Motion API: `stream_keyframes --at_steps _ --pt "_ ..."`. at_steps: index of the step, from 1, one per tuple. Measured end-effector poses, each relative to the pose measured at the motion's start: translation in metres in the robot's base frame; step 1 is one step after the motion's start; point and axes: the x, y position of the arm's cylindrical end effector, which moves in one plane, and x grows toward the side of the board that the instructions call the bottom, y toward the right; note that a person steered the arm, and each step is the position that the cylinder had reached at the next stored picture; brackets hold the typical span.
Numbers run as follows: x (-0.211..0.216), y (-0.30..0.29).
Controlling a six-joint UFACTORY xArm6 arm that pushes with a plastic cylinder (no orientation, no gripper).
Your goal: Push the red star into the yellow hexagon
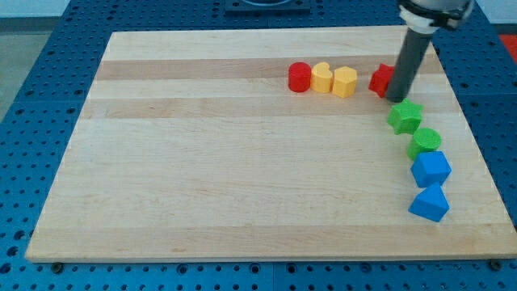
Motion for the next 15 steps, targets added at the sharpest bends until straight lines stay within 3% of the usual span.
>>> stream_keyframes --at_steps 2,4,5,15 --pt "-0.006 -0.032" --pt "-0.004 0.043" --pt "-0.033 0.040" --pt "-0.004 -0.004"
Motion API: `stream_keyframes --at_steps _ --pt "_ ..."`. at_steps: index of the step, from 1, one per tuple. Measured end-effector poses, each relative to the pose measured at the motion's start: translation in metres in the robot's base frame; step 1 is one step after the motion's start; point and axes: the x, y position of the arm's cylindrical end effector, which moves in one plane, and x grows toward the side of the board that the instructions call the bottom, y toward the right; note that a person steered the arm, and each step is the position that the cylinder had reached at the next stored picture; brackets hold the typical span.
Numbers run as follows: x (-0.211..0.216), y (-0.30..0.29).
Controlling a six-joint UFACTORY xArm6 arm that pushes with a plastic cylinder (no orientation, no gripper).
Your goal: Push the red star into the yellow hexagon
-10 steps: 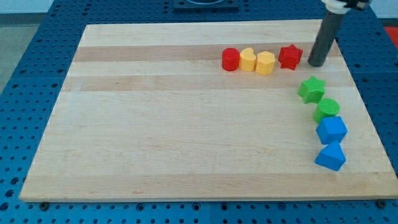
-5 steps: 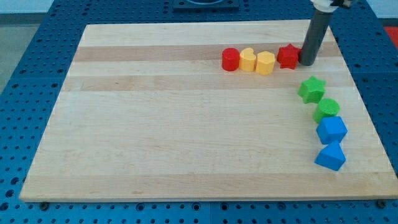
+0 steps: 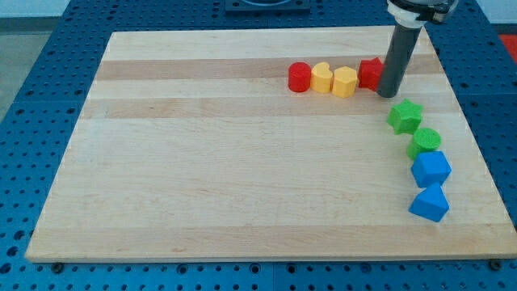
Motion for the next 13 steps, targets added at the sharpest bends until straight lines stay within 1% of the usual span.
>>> stream_keyframes --at_steps 1,2,3,4,5,7,9,13 --pt "-0.004 0.022" --pt "-0.066 0.062" --pt "-0.126 0.062" --pt "-0.120 0.035" --pt "-0.107 0.021" --pt "-0.090 0.021" --pt "-0.065 0.015" --pt "-0.033 0.008"
